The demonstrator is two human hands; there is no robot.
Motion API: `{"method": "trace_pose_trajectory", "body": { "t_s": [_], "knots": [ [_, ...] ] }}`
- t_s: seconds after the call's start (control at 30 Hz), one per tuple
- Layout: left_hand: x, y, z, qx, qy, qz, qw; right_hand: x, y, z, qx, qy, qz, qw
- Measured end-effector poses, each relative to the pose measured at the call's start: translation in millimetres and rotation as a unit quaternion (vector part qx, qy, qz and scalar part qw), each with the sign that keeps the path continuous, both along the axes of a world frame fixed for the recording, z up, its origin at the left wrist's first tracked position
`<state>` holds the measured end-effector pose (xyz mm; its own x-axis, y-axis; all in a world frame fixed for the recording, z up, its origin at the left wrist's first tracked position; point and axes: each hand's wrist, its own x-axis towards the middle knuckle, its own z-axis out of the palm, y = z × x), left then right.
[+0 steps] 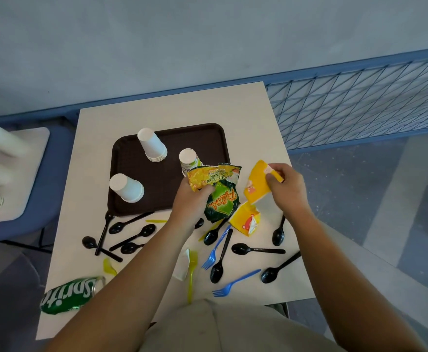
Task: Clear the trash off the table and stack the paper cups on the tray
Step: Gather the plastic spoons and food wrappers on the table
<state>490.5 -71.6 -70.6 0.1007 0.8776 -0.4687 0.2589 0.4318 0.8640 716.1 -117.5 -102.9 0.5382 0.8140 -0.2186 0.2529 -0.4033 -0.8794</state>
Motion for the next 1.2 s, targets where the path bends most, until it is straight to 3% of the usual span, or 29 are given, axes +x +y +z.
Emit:
{"method": "trace_pose_trajectory", "body": {
  "t_s": [0.13,0.27,0.4,0.53,0.8,0.9,1.03,1.2],
  "knots": [
    [2,-4,0,-0.022,-0.024,0.017,0.999,-26,-8,19,0.075,0.134,0.033,0.988],
    [6,-6,6,-0.052,-0.086,0.016,0.995,-48,-11,16,0.065,0.165,0.054,0.983],
    [8,-11,10,-0.072,-0.139,-0.024,0.987,-59,-12,12,0.045,0.138,0.081,0.986],
    [6,-17,6,0.000,-0.081,-0.069,0.994,-60,-13,15,0.047,0.043,0.090,0.994],
    [5,-19,-3,0.019,-0.041,-0.024,0.999,-30,-20,12,0.081,-0.085,0.109,0.987],
    [3,-16,-4,0.015,-0.041,-0.034,0.998,7,-31,-5,0.000,-0.163,0.145,0.976],
    [6,-17,-6,0.011,-0.055,-0.036,0.998,46,-50,-46,-0.202,-0.266,0.248,0.909],
    [11,-20,-10,0.006,-0.070,-0.041,0.997,56,-69,-77,-0.263,-0.300,0.306,0.865]
  ]
}}
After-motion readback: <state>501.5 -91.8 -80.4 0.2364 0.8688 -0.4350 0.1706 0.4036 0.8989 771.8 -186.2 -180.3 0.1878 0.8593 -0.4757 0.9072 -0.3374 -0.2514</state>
